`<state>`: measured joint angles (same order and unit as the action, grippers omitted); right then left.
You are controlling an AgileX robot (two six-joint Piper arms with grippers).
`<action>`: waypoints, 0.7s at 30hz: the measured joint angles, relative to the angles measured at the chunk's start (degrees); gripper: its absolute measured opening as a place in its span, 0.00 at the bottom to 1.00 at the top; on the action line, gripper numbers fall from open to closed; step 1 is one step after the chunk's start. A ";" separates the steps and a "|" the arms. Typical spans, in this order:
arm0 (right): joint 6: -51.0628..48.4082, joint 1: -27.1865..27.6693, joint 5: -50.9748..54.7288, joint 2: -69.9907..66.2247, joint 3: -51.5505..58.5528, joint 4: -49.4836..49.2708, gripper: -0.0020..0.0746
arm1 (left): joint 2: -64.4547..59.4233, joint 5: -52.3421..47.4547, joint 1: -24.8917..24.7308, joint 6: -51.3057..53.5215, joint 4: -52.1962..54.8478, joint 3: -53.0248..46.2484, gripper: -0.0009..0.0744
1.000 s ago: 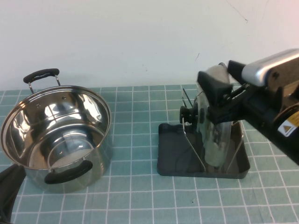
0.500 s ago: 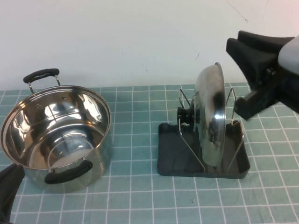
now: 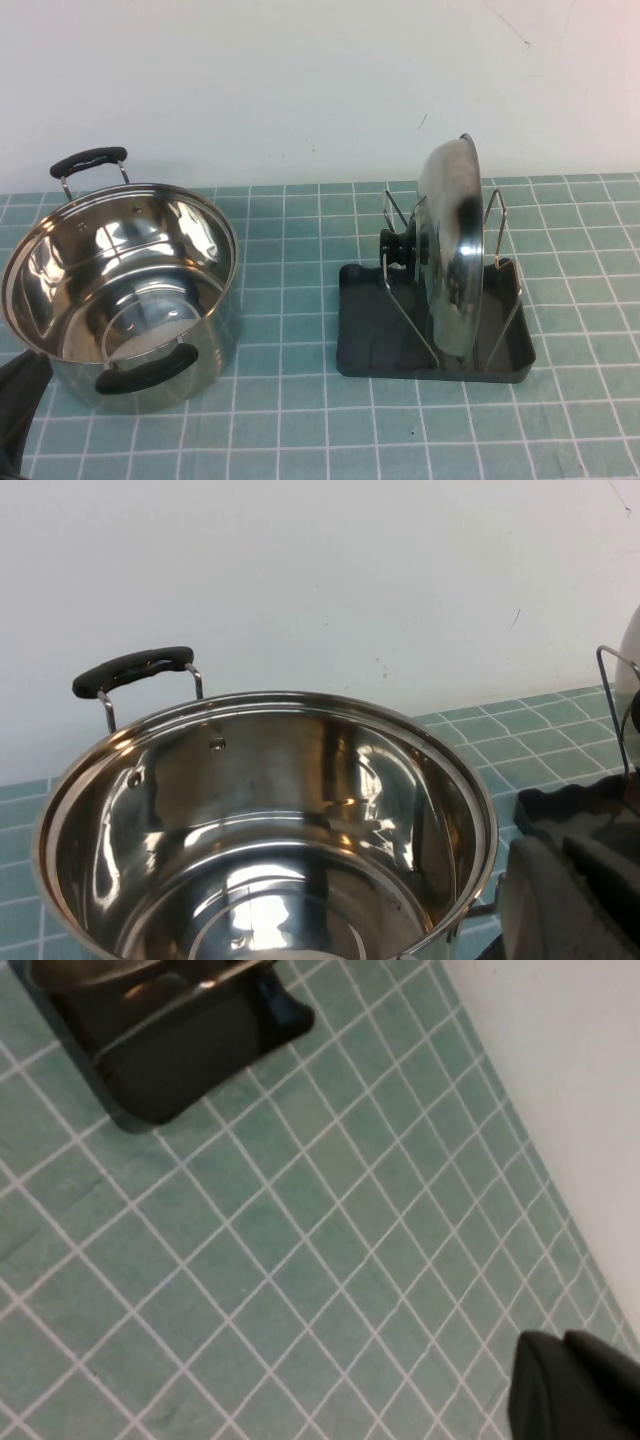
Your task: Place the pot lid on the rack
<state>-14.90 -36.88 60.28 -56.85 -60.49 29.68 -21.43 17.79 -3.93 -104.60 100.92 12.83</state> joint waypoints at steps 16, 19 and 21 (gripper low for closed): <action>16.49 0.00 -29.99 29.14 31.67 0.19 0.02 | 10.45 7.76 0.00 5.89 -2.60 0.12 0.01; 17.90 0.00 -36.21 29.70 36.95 -1.03 0.02 | 12.56 8.34 0.00 6.34 -2.99 0.12 0.01; 19.12 0.00 -38.18 29.70 39.67 -2.29 0.02 | 14.11 7.90 0.00 6.44 -4.22 0.12 0.01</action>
<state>4.22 -36.88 22.10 -27.15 -20.83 27.38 -7.33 25.69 -3.93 -98.16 96.70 12.94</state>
